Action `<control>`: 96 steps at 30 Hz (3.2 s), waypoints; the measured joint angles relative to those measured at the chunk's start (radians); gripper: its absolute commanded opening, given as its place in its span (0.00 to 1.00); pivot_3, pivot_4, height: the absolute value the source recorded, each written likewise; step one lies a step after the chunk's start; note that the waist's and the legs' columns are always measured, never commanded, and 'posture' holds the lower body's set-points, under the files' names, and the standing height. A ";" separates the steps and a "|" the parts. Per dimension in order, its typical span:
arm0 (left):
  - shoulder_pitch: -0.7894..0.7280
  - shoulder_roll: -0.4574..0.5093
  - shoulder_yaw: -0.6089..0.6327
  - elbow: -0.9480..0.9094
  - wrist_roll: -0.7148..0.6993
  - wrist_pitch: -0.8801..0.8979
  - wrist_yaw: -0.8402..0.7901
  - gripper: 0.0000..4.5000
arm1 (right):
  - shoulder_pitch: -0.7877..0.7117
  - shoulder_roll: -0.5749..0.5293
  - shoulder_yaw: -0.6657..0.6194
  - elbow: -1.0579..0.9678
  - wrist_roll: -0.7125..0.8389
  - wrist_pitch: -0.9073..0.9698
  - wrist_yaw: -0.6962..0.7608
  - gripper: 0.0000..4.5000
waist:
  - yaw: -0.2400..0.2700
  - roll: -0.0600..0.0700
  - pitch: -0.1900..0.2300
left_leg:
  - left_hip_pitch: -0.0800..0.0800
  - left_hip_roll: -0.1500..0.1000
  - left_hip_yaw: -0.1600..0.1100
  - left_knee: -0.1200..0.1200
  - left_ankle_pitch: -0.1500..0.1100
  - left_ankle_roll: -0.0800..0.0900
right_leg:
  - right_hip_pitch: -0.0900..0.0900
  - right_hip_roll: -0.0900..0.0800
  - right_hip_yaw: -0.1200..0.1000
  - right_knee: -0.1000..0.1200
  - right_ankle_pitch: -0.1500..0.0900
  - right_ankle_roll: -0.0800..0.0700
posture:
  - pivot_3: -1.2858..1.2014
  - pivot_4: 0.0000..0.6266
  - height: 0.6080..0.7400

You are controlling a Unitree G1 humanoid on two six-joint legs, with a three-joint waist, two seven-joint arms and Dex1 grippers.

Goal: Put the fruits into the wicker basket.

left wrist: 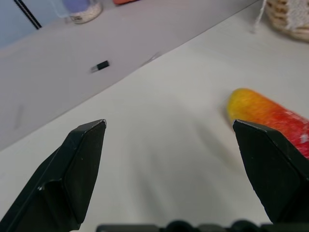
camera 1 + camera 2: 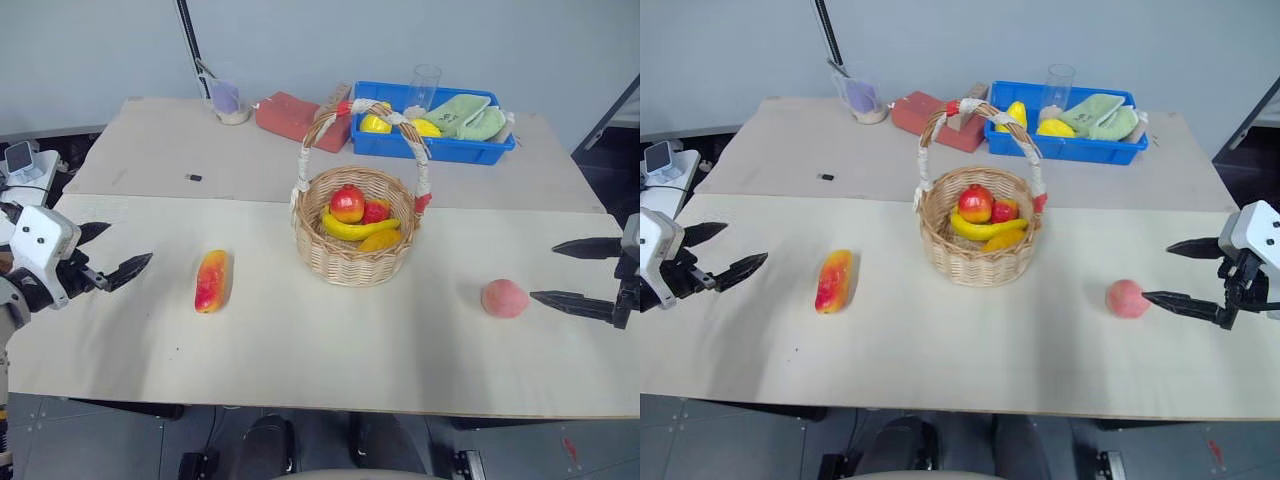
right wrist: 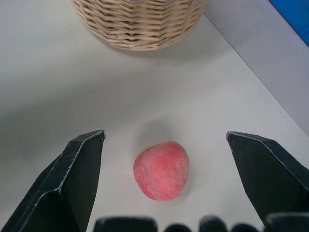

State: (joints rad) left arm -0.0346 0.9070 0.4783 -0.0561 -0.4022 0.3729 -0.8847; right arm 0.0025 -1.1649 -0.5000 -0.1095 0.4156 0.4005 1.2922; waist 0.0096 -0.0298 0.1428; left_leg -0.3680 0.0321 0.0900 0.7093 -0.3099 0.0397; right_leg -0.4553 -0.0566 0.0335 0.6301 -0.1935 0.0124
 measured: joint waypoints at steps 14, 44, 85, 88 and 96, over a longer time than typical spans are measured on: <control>0.104 -0.253 0.005 -0.371 -0.225 0.388 0.296 1.00 | -0.239 0.060 0.131 -0.237 0.252 0.188 -0.059 0.99 | -0.006 0.000 0.000 | 0.000 0.000 -0.003 0.000 0.000 0.000 | 0.000 0.001 0.001 0.001 0.000 0.000 | 0.52 0.24 0.72; -0.038 -0.428 -0.199 -0.354 -0.105 0.638 0.683 0.37 | -0.647 0.252 0.491 -0.294 0.335 0.250 -0.055 1.00 | 0.001 0.000 0.000 | 0.000 -0.002 -0.005 0.001 0.000 0.000 | 0.001 -0.001 0.000 0.001 0.001 -0.001 | 0.52 0.24 0.72; -0.682 -0.407 -0.683 0.016 0.132 -0.014 -0.069 0.97 | -0.061 0.056 0.001 -0.463 0.332 0.372 -0.255 1.00 | 0.001 0.000 0.000 | -0.003 -0.003 -0.006 0.002 0.000 0.001 | 0.001 0.001 0.001 -0.001 0.001 0.001 | 0.52 0.24 0.72; -0.631 -0.326 -0.642 -0.069 0.032 0.044 -0.175 0.97 | 0.076 0.056 -0.035 -0.440 0.209 0.347 -0.279 1.00 | 0.001 0.000 0.000 | -0.003 -0.003 -0.005 0.002 0.000 0.001 | 0.001 0.001 0.001 -0.001 0.000 0.002 | 0.52 0.24 0.72; -0.593 -0.222 -0.587 -0.195 -0.122 0.088 -0.357 0.97 | 0.200 0.143 -0.013 -0.358 -0.012 0.305 -0.432 1.00 | 0.001 0.001 0.000 | -0.002 -0.004 -0.005 0.003 0.000 0.001 | 0.002 0.001 0.002 -0.001 -0.004 0.009 | 0.52 0.24 0.72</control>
State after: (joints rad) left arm -0.6278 0.6849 -0.1091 -0.2507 -0.5238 0.4610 -1.2416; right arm 0.2026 -1.0218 -0.5129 -0.4673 0.4037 0.7051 0.8605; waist 0.0108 -0.0292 0.1423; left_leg -0.3695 0.0277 0.0851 0.7120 -0.3096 0.0410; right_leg -0.4530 -0.0553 0.0351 0.6296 -0.1975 0.0213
